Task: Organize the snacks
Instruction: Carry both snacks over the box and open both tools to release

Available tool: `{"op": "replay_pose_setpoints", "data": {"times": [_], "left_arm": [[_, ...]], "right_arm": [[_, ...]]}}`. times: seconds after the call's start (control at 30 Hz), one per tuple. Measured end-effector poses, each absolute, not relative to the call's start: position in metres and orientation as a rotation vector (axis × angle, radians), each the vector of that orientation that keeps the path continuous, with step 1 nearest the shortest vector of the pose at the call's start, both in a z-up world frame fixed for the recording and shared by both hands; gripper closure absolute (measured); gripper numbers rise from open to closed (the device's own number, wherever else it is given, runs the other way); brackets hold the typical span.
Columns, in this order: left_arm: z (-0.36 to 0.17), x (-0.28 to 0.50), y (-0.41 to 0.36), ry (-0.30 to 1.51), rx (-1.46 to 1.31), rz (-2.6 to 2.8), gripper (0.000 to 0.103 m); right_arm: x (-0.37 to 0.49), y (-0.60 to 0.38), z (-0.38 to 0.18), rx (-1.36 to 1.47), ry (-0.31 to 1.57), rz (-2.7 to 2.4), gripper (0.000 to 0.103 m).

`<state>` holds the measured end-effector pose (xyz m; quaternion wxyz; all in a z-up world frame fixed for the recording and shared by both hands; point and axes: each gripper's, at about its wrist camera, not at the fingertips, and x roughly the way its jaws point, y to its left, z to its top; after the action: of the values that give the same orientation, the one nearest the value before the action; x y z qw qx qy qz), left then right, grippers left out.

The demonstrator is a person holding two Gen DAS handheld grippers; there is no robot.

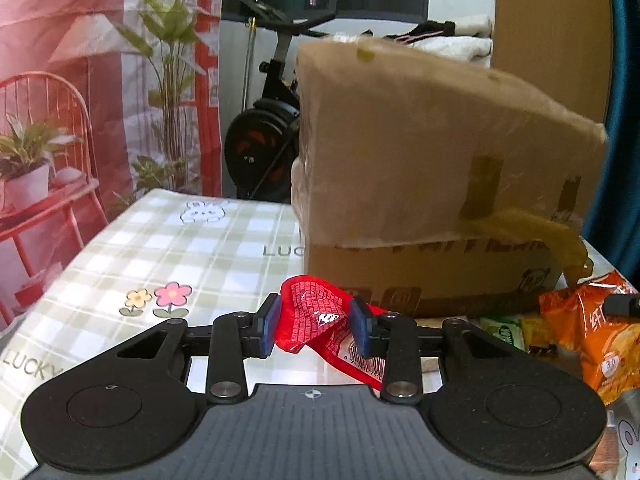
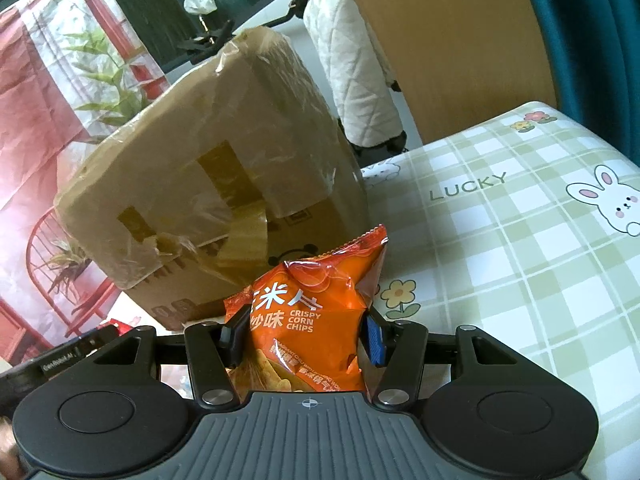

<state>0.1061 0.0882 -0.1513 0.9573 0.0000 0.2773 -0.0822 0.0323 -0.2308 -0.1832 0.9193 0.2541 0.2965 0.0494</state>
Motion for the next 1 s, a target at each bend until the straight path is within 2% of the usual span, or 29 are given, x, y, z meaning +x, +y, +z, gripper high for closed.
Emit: {"op": "replay_pose_setpoints", "data": {"times": [0.43,0.8,1.0], "left_arm": [[-0.128,0.088,0.087,0.489,-0.002,-0.177,0.064],[-0.081,0.094,0.077,0.335,0.006,-0.220,0.064],[-0.049,0.113,0.064,0.252,0.028,-0.247,0.064]], "right_arm": [[-0.005,-0.256,-0.163,0.546,0.517,0.043,0.052],[-0.009,-0.279,-0.088,0.535,0.297,0.030,0.052],[0.024,-0.281,-0.042,0.516,0.202,0.069,0.052]]}}
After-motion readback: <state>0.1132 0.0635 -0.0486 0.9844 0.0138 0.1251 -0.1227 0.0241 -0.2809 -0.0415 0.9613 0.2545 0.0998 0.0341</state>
